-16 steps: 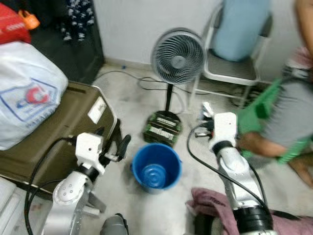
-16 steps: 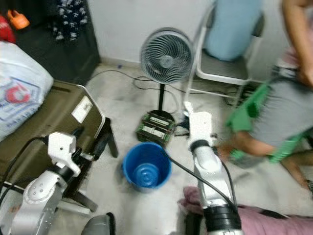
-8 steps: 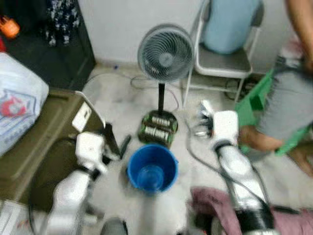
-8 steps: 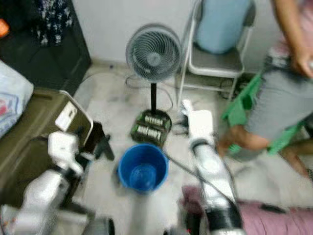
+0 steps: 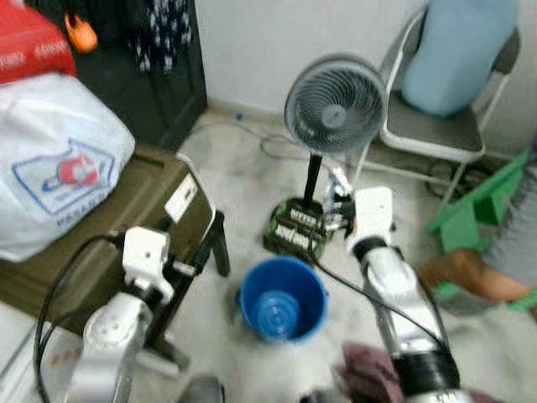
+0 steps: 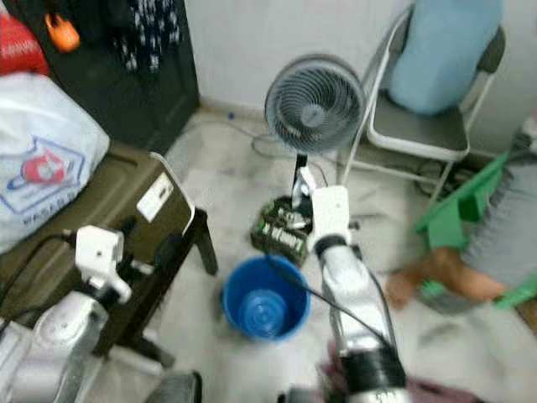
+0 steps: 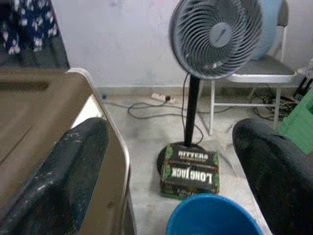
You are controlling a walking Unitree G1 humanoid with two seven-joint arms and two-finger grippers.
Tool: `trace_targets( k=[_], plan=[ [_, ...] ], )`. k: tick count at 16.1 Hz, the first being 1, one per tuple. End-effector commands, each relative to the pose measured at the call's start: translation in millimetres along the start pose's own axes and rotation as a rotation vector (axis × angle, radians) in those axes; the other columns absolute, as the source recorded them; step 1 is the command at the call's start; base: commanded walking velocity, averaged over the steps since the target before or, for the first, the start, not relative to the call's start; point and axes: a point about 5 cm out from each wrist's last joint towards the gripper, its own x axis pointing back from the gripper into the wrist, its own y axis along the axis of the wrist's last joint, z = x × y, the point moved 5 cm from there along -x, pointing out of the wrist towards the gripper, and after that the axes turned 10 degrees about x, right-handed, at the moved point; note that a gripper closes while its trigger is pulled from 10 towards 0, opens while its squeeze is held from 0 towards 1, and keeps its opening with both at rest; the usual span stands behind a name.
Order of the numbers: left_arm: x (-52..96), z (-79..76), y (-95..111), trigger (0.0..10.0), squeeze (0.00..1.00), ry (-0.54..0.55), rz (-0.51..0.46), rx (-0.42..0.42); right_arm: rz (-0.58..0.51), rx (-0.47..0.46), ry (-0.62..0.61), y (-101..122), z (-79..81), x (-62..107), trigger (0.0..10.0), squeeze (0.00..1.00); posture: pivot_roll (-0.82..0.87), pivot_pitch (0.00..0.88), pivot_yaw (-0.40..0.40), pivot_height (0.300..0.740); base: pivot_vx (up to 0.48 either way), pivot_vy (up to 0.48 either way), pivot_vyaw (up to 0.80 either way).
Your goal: Clean up the room
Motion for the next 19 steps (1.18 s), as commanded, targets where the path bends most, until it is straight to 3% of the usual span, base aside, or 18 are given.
trace_targets(
  k=[1,7,11,14,16,19],
  plan=[
    [1.5,-1.2,-2.2,10.0,0.00,-0.003,0.016,-0.014,0.007,-0.006,-0.015,-1.7,-4.0,1.2,10.0,0.00,0.03,0.109,-0.041,0.740,0.000,0.000,0.00],
    [2.9,2.4,-0.2,10.0,0.00,0.013,0.000,-0.022,0.030,-0.019,-0.045,-6.2,-7.2,-0.4,10.0,0.00,0.03,0.104,-0.042,0.740,0.000,0.000,0.00],
    [4.9,9.6,-0.5,10.0,0.00,-0.044,0.034,-0.132,0.138,0.007,-0.163,-23.5,-23.9,-7.7,10.0,0.00,0.05,0.082,-0.037,0.740,0.000,0.000,0.00],
    [21.2,-1.0,-4.6,10.0,0.00,-0.172,0.090,-0.171,0.233,0.066,-0.243,-40.2,-35.1,-3.9,10.0,0.00,0.08,0.108,-0.012,0.740,0.000,0.000,0.00],
    [33.3,-13.2,-6.7,10.0,0.00,-0.227,0.112,-0.155,0.287,0.052,-0.245,-50.9,-29.4,-4.8,10.0,0.00,0.10,0.134,0.008,0.740,0.000,0.000,0.00],
    [52.8,-35.1,-12.9,10.0,0.00,-0.327,0.168,-0.194,0.355,0.069,-0.224,-60.7,-15.9,-13.7,10.0,0.00,0.17,0.182,0.046,0.740,0.000,0.000,0.00]
  ],
)
